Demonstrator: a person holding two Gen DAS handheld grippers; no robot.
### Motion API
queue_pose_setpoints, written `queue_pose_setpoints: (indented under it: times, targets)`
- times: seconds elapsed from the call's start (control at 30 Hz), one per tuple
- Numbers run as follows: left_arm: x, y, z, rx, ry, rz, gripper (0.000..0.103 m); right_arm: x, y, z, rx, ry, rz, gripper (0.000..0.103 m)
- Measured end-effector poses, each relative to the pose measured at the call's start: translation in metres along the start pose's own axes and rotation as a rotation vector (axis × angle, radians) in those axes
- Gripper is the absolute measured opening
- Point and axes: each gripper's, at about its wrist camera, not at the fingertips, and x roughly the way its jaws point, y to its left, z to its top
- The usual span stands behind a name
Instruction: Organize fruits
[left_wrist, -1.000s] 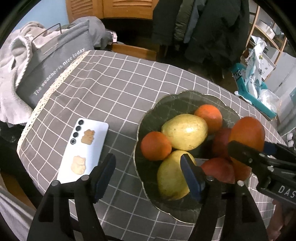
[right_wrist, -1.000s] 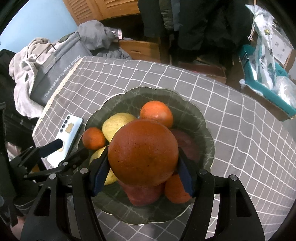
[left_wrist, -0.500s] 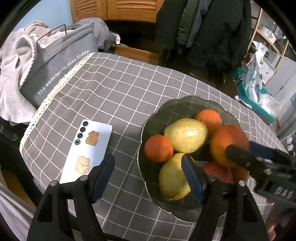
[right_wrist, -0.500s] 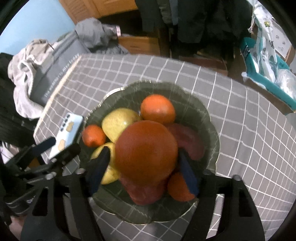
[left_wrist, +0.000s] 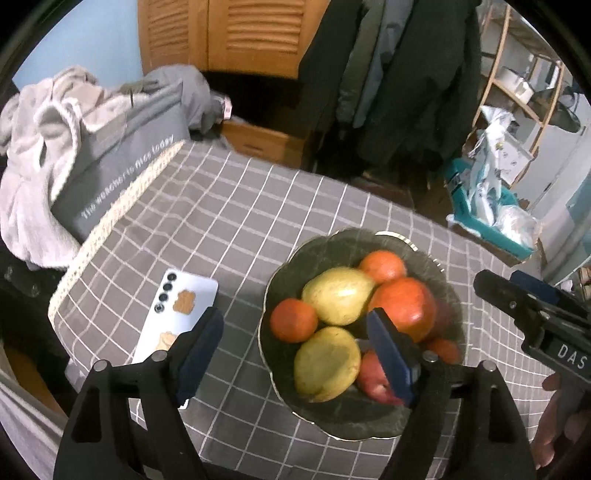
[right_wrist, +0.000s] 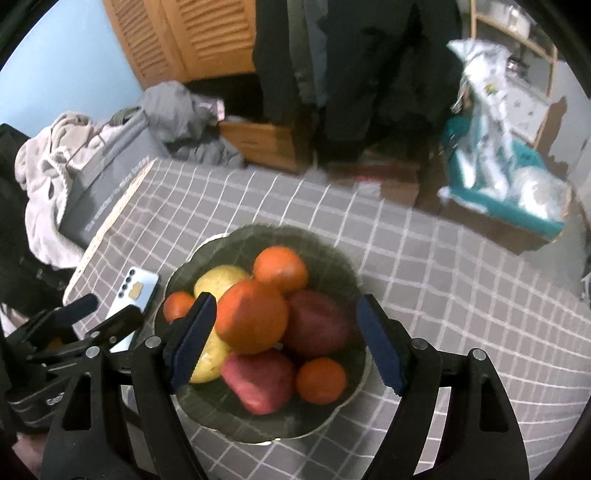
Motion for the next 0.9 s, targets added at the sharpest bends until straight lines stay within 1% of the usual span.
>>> queue_pose_setpoints:
  times: [0.2, 0.23, 0.27, 0.4, 0.6, 0.73, 0.83, 0.9]
  targets:
    - [-0.027, -0.012, 0.008, 0.024, -0.054, -0.028, 0.083, -0.034, -0.004, 0.007, -0.014, -0.087, -0.068, 0.079]
    - [-0.031, -0.014, 0.009, 0.028, -0.065, -0.028, 0.087, -0.039, -0.004, 0.008, -0.016, -0.1, -0.076, 0.079]
    - [-0.036, -0.016, 0.01, 0.033, -0.08, -0.027, 0.088, -0.046, -0.004, 0.008, -0.022, -0.118, -0.086, 0.079]
    - [-0.05, -0.022, 0.014, 0.043, -0.112, -0.039, 0.088, -0.068, -0.004, 0.009, -0.037, -0.168, -0.119, 0.079]
    - [-0.072, -0.031, 0.017, 0.064, -0.16, -0.043, 0.089, -0.098, -0.009, 0.009, -0.024, -0.224, -0.134, 0.079]
    - [-0.089, -0.037, 0.02, 0.067, -0.194, -0.07, 0.097, -0.118, -0.013, 0.008, -0.027, -0.252, -0.155, 0.079]
    - [-0.1, -0.042, 0.022, 0.076, -0.22, -0.078, 0.098, -0.132, -0.018, 0.007, -0.024, -0.273, -0.164, 0.079]
    - [-0.109, -0.047, 0.022, 0.087, -0.238, -0.071, 0.101, -0.143, -0.021, 0.006, -0.021, -0.29, -0.169, 0.079]
